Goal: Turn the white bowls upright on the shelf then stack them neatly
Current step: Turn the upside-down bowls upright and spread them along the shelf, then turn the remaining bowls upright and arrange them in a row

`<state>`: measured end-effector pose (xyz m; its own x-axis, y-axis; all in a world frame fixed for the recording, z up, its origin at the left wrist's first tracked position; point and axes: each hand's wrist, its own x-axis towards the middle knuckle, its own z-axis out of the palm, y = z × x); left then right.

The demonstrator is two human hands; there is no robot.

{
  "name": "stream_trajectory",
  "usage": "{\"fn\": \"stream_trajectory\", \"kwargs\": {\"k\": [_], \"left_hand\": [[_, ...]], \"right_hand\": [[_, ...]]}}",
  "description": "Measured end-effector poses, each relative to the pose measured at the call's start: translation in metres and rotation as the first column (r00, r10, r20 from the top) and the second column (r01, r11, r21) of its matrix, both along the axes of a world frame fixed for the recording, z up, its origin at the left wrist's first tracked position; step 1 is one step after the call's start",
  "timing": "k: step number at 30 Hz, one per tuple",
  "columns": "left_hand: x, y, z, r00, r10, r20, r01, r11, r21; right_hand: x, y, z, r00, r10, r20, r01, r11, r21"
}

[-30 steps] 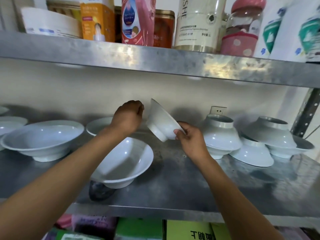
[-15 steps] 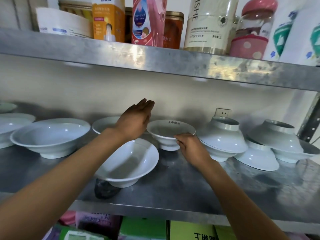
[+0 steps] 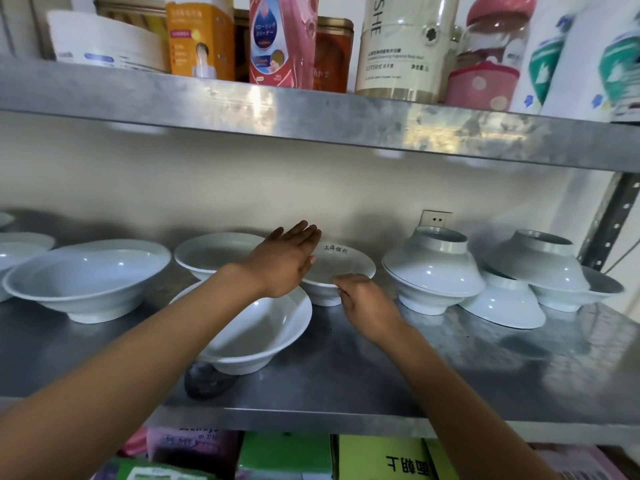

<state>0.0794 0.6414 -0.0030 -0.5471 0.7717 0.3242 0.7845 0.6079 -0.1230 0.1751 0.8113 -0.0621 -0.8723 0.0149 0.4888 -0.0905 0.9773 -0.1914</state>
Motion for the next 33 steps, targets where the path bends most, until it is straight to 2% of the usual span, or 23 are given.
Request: {"fn": "stream_trajectory", "kwargs": {"k": [3, 9, 15, 23, 27, 33], "left_hand": [[0.002, 0.005, -0.001, 1.0, -0.018, -0.007, 0.018, 1.0, -0.015], [0.004, 0.024, 0.004, 0.997, -0.074, -0.007, 0.073, 0.996, -0.046], [0.029, 0.073, 0.013, 0.987, -0.158, -0.016, 0.158, 0.987, -0.004], [0.067, 0.15, 0.014, 0.977, -0.212, 0.002, 0.212, 0.976, 0.051], [0.071, 0.189, 0.015, 0.983, -0.184, -0.009, 0.184, 0.979, 0.091], [0.067, 0.227, 0.015, 0.988, -0.122, 0.094, 0.104, 0.979, 0.176]], "right_hand": [[0.005, 0.003, 0.004, 0.999, -0.021, -0.03, 0.02, 0.999, -0.039], [0.03, 0.028, 0.02, 0.986, -0.053, -0.158, 0.057, 0.998, 0.015], [0.058, 0.066, 0.026, 0.934, -0.27, -0.233, 0.272, 0.962, -0.025], [0.113, 0.13, 0.025, 0.856, -0.432, -0.283, 0.426, 0.901, -0.088], [0.131, 0.161, 0.017, 0.837, -0.449, -0.313, 0.44, 0.892, -0.104], [0.135, 0.193, 0.001, 0.849, -0.454, -0.272, 0.424, 0.891, -0.166]]}}
